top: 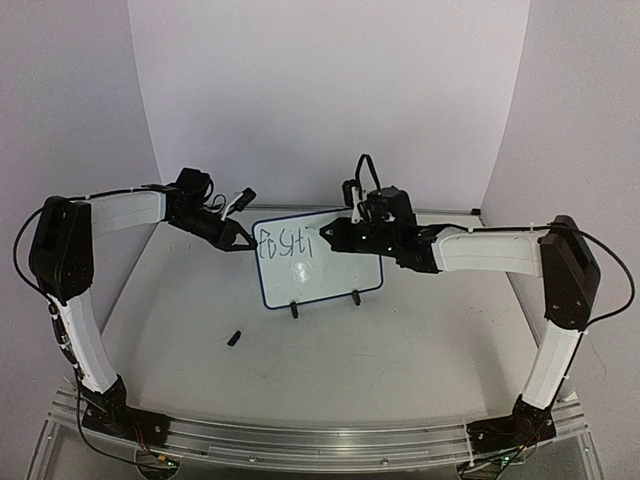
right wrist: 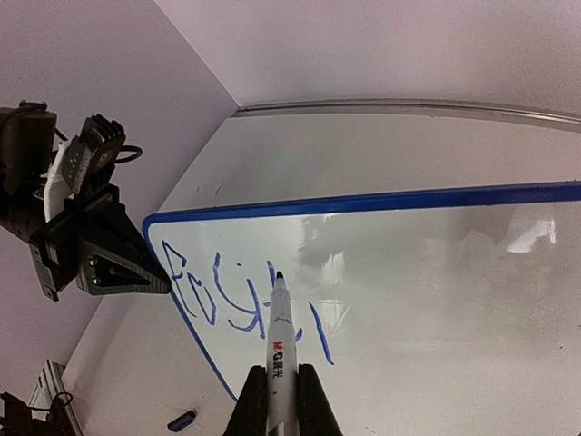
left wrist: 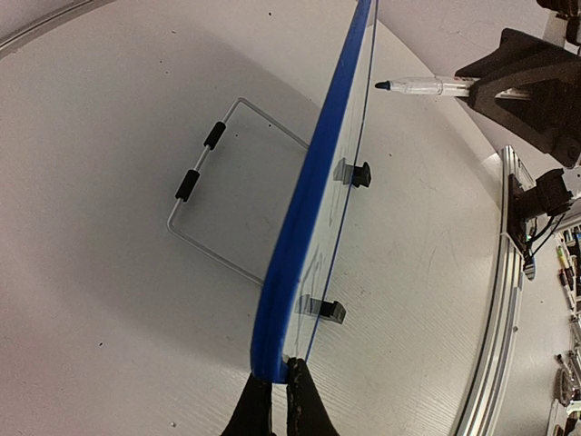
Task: Write a sentence on the whiteboard
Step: Write on the whiteboard with the whiteboard marker without the cap.
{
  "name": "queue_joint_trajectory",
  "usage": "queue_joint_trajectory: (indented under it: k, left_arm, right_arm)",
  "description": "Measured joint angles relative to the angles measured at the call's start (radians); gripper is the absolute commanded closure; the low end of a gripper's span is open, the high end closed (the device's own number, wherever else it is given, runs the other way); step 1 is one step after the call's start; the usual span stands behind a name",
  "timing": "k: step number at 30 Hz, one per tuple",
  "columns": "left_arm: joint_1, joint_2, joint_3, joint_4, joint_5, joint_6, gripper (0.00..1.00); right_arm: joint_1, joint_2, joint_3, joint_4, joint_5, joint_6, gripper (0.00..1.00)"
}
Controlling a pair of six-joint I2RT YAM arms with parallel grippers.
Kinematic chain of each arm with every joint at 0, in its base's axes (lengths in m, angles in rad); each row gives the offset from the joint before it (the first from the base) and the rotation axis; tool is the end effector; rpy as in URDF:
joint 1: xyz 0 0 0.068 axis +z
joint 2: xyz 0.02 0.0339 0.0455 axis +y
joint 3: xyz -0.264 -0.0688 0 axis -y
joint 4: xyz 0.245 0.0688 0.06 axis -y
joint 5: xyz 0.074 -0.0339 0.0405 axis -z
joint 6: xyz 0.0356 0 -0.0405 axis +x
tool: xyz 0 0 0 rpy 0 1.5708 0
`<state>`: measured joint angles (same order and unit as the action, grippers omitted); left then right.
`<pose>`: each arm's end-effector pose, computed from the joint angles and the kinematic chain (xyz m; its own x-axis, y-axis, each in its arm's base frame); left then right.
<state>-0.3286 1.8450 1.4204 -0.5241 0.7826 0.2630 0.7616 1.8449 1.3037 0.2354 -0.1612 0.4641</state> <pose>0.3679 -0.1520 0.2407 -0.5821 0.3933 -0.7117 0.7965 0.4518 -0.4018 0.3119 0.3053 0.2600 -0.5493 0.0867 -0.8311 -0.6106 0.6373 0.4701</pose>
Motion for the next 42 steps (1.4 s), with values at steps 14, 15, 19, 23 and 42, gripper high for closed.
queue_joint_trajectory:
  k: [14,15,19,23,42]
  left_arm:
    - [0.0,0.0,0.0,0.0,0.0,0.0,1.0]
    - [0.0,0.0,0.0,0.0,0.0,0.0,1.0]
    - [0.0,0.0,0.0,0.0,0.0,0.0,1.0]
    - [0.0,0.0,0.0,0.0,0.0,0.0,1.0]
    - [0.0,0.0,0.0,-0.001,0.0,0.001,1.0]
  right_arm:
    - [-0.003,0.034,0.028,-0.02,0.016,-0.003,1.0]
    - [-0.004,0.035,0.028,-0.02,0.016,-0.003,1.0]
    - [-0.004,0.035,0.029,-0.02,0.016,-0.003,1.0]
    - [-0.004,0.035,0.029,-0.02,0.015,-0.003,1.0]
    - [-0.067,-0.126,-0.075,-0.024,-0.136,-0.018,1.0]
